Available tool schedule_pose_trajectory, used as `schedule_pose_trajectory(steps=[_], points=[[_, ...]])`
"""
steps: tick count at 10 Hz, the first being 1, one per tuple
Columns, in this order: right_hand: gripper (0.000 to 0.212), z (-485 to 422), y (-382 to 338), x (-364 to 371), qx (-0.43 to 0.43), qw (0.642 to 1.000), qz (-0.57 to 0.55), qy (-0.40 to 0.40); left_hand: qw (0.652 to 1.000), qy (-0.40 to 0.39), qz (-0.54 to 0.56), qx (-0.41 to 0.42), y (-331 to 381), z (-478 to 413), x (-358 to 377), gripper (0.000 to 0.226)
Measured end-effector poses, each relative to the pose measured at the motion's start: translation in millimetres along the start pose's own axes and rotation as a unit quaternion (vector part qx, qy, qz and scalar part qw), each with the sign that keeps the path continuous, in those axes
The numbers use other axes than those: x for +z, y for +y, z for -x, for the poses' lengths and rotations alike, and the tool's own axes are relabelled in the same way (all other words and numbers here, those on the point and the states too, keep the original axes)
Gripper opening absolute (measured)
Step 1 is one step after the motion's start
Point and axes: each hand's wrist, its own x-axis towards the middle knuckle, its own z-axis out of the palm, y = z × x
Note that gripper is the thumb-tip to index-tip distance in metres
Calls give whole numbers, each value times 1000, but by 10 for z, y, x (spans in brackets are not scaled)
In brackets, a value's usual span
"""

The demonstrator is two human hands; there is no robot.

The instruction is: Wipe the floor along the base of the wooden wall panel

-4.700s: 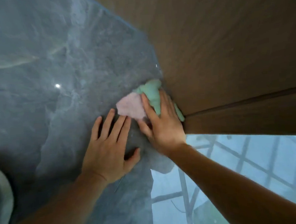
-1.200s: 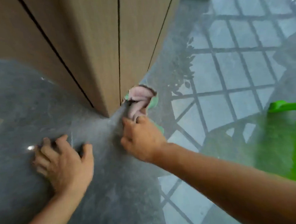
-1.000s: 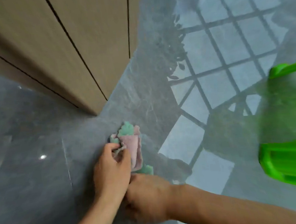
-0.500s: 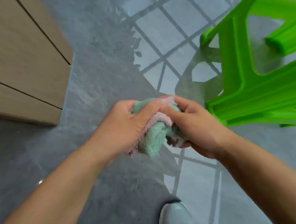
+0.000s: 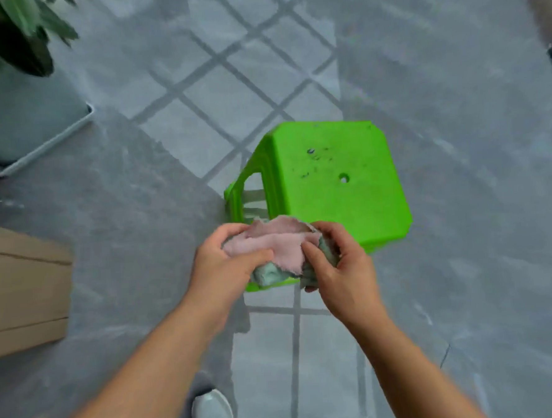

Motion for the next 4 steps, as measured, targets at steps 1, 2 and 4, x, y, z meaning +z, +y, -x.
schedule_pose_trajectory(steps=[1, 2, 4], points=[[37, -342, 321, -264, 1, 995, 73, 72, 992, -1, -113, 60, 149, -407, 597, 40], [32, -523, 716, -177, 23, 980, 189, 50, 953, -14, -291, 79, -114, -753, 829, 39], [39, -628, 842, -182, 85, 984, 158, -8, 978, 16, -202, 42, -405, -795, 717, 54]])
